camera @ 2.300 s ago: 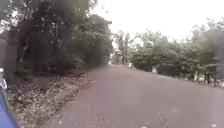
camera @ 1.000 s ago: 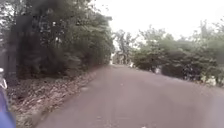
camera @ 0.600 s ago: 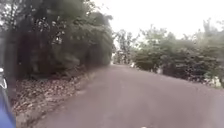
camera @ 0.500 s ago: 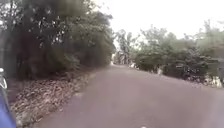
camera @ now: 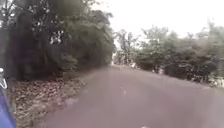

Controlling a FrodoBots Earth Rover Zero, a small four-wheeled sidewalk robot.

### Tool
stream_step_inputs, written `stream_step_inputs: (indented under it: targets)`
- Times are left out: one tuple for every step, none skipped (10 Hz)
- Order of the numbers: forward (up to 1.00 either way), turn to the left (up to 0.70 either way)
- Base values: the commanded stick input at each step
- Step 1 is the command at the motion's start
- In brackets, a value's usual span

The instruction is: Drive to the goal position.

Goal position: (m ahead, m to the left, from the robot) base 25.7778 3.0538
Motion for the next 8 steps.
stream_step_inputs:
  targets:
    - [0.70,0.05]
    - [0.70,-0.01]
    - [0.70,-0.01]
    - [0.70,-0.01]
    - [0.70,-0.01]
    - [0.70,-0.01]
    - [0.70,-0.01]
    - [0.70,-0.01]
